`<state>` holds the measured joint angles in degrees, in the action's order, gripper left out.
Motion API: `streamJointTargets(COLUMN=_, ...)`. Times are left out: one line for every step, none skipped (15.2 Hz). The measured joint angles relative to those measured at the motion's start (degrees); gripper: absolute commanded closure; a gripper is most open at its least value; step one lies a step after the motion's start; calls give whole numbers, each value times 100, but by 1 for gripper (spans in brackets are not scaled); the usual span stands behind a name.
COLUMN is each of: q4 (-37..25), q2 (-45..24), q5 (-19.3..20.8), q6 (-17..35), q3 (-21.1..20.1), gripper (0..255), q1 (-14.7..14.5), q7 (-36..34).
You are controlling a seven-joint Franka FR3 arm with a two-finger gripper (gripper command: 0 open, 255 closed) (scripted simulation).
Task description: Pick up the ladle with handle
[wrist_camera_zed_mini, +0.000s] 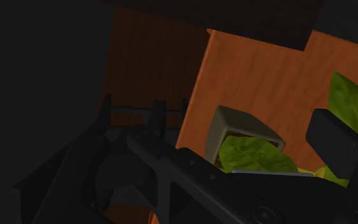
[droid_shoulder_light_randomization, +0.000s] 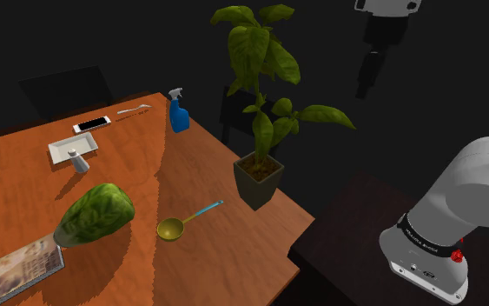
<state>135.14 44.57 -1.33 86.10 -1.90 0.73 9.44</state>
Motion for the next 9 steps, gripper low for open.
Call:
streamJointTargets(q4=0, q2=0, q5=0, q6=0, q3=0, gripper=0, q1=0, q7=0)
streamJointTargets(q4=45, q2=-35, q5=-13, q6=91, q3=-23, gripper=0, q1=-31, q7=24)
streamJointTargets(q4=127, q2=-136, q5=-16, q6=284, q3=-40, gripper=0, q1=-69, q7=82)
streamJointTargets(q4=129, q2=-257, q5=0, q6=437, q3=-32, gripper=0, q1=-104, q7=178)
streamJointTargets(q4=174, q2=-348, q5=-4, q6=601, q3=-53, gripper=0, q1=-153, q7=252)
streamJointTargets(q4=242, q2=-475, q5=7, q6=818, q3=-54, gripper=0, q1=-194, q7=351)
streamJointTargets(q4=300, q2=-596, q5=-4, q6=1028, q3=-86, gripper=0, q1=-249, q7=418)
streamJointTargets(q4=388, q2=-697, q5=1, q6=1246, q3=-99, gripper=0, q1=-295, q7=508)
streamJointTargets(q4=439, q2=-859, q5=3, q6=1487, q3=-118, gripper=0, q1=-341, q7=594)
